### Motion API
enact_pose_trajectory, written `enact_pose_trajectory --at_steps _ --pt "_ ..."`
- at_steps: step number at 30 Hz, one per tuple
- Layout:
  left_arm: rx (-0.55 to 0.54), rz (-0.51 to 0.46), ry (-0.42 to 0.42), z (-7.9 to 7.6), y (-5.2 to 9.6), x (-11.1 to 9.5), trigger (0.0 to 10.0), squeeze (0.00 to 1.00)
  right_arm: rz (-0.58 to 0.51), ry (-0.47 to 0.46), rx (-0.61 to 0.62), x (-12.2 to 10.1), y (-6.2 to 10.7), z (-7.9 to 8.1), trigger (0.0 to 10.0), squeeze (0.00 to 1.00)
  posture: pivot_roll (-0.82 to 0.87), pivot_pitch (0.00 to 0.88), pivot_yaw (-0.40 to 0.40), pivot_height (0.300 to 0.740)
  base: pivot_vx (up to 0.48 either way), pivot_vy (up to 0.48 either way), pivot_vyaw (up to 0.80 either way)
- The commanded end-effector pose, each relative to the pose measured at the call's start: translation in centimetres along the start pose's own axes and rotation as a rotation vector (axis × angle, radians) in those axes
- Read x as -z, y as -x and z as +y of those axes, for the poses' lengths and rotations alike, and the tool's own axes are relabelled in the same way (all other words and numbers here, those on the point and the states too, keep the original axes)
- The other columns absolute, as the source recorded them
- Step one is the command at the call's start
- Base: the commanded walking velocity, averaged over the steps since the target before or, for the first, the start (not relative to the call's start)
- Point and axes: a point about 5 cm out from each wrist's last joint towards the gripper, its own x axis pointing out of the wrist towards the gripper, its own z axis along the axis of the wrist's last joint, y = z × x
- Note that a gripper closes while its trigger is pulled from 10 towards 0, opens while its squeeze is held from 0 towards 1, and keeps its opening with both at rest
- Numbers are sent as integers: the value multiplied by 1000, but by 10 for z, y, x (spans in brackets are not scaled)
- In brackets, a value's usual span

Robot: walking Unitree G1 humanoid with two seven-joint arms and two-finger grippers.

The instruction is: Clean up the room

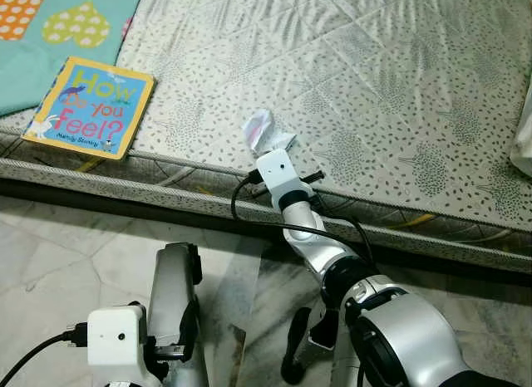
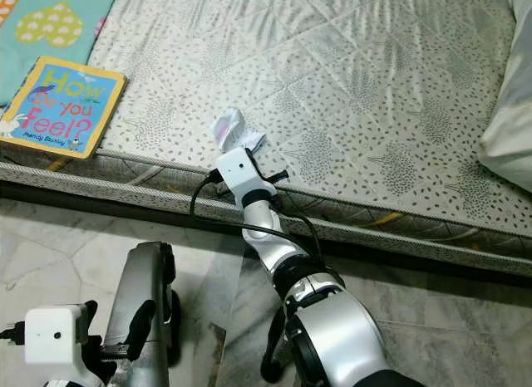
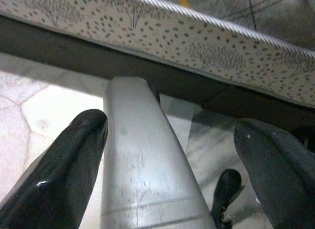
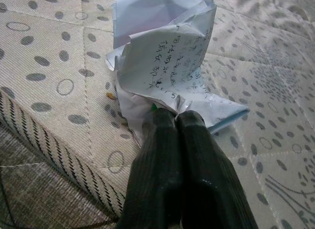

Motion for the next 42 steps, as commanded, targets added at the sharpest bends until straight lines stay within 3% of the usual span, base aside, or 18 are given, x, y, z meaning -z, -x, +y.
enact_pose_trajectory --at_steps 1,8,14,19,22,38,39,40,41,42 --pt "-11 46 2 3 1 8 10000 0 54 -8 -9 11 4 3 0 0 382 446 -110 547 0 0 0" --pt "-10 -10 -12 6 -18 2 10000 0 85 -62 21 19 3 -16 0 0 331 383 -112 547 0 0 0" --pt "6 -109 -14 6 -48 -15 10000 0 124 -239 98 30 2 -48 0 0 253 296 -101 547 0 0 0" --pt "56 -147 -18 3 -71 -21 10000 0 79 -336 161 35 4 -80 0 0 189 231 -79 547 0 0 0" --pt "78 -155 -31 4 -81 -21 10000 0 57 -366 165 40 9 -89 0 0 157 194 -67 547 0 0 0" --pt "70 -230 -88 16 -127 -28 10000 0 -7 -455 195 61 49 -106 0 0 28 47 -12 547 0 0 0" --pt "71 -234 -88 16 -128 -29 10000 0 -9 -457 197 60 50 -107 7176 0 26 45 -11 547 0 0 0" --pt "72 -236 -88 16 -129 -29 10000 0 -10 -459 198 60 51 -108 7176 0 26 45 -11 547 0 0 0" --pt "73 -238 -89 15 -130 -30 10000 0 -9 -471 203 60 51 -109 10000 0 20 39 -6 547 0 0 0" --pt "74 -241 -89 15 -131 -30 10000 0 -7 -489 210 60 52 -109 10000 0 19 37 -5 547 0 0 0"
